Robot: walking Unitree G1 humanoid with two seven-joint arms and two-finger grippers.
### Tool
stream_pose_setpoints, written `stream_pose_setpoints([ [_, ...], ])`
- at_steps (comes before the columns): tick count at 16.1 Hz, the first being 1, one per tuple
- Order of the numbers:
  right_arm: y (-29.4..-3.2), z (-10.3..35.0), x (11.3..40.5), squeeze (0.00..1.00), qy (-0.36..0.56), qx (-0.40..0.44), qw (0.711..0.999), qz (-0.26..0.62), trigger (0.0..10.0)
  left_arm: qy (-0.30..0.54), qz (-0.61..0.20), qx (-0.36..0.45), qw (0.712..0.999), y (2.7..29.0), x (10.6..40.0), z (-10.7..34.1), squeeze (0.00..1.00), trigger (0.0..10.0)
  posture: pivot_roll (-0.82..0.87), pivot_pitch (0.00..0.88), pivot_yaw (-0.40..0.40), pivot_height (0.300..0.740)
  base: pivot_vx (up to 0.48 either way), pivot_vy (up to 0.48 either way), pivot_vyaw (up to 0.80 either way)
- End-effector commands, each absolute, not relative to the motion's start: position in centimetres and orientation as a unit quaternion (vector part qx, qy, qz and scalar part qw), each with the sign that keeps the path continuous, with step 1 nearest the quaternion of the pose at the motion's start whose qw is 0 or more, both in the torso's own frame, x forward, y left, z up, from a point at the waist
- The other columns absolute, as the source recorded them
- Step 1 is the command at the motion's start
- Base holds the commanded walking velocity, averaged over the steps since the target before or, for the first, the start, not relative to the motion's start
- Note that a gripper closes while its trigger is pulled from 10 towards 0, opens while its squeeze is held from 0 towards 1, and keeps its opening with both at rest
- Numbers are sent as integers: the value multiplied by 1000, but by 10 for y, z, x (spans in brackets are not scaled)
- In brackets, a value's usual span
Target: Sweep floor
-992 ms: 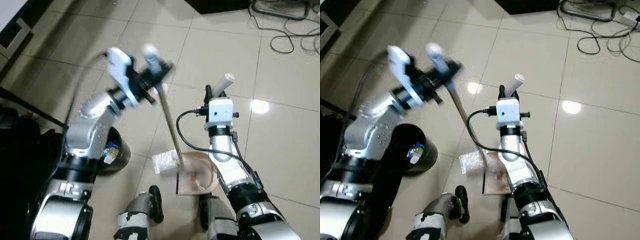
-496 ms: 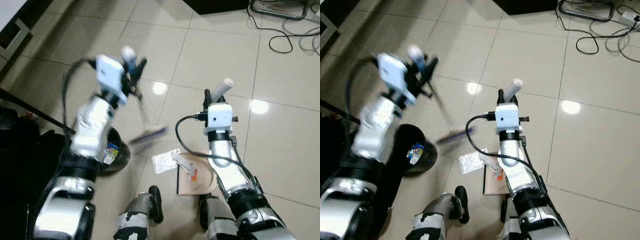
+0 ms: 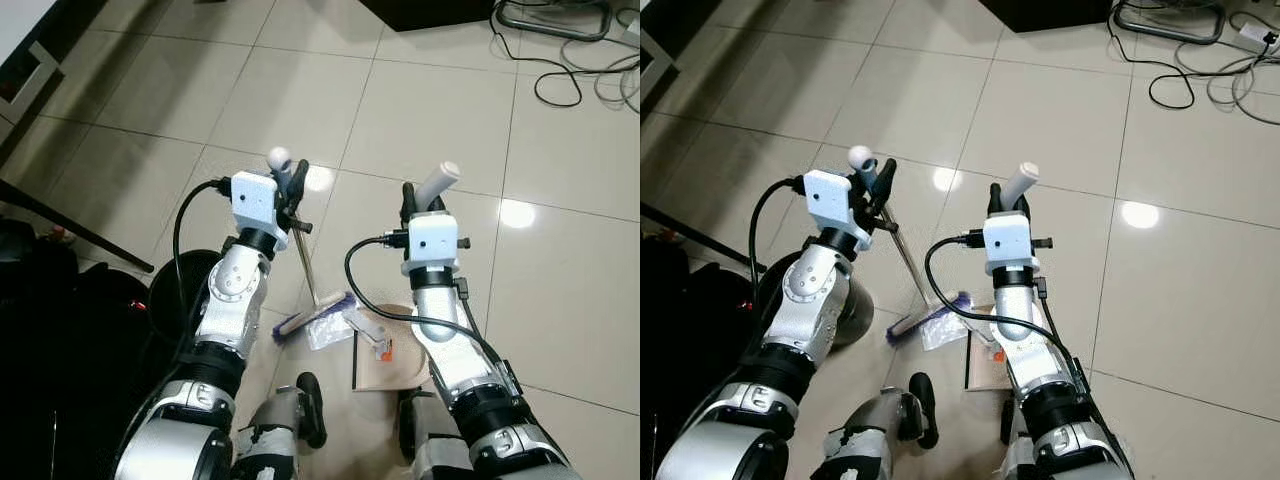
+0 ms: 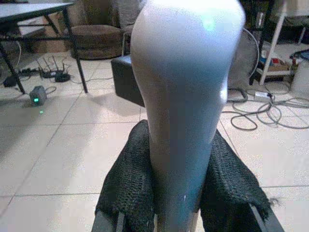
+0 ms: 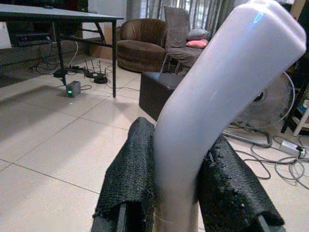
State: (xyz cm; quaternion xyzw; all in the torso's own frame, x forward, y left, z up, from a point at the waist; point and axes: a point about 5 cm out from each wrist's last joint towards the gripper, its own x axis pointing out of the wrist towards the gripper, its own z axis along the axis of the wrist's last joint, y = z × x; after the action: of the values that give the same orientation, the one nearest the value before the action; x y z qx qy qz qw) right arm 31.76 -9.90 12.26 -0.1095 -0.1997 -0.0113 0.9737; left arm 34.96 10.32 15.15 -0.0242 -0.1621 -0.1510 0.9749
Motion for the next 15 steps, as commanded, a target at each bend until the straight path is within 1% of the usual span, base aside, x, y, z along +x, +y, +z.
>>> stream_pose_setpoints([
  [1,-97,93,310,0,-127,-119,985,-2,10000,-139,-139,-69,978,106,345,142,0,10000,101,338,148,740,0,0,0],
  [3,-100,93,312,0,-124,-121,985,-5,10000,-142,-149,-102,973,103,341,146,0,10000,101,330,148,740,0,0,0],
  [6,-104,95,315,0,-121,-126,985,-9,10000,-149,-175,-102,968,103,332,153,0,10000,100,317,148,740,0,0,0],
  [8,-110,94,318,0,-118,-130,984,-17,10000,-147,-200,-114,962,107,318,165,0,10000,103,297,148,740,0,0,0],
  [10,-114,94,320,0,-114,-132,984,-20,10000,-148,-209,-127,958,114,313,177,0,10000,99,278,146,740,0,0,0],
  [13,-120,94,322,0,-111,-136,984,-25,10000,-151,-229,-106,956,127,306,193,0,10000,101,253,141,740,0,0,0],
  [15,-124,94,323,0,-111,-141,984,-25,10000,-157,-226,-74,959,141,306,205,0,10000,103,225,134,740,0,0,0],
])
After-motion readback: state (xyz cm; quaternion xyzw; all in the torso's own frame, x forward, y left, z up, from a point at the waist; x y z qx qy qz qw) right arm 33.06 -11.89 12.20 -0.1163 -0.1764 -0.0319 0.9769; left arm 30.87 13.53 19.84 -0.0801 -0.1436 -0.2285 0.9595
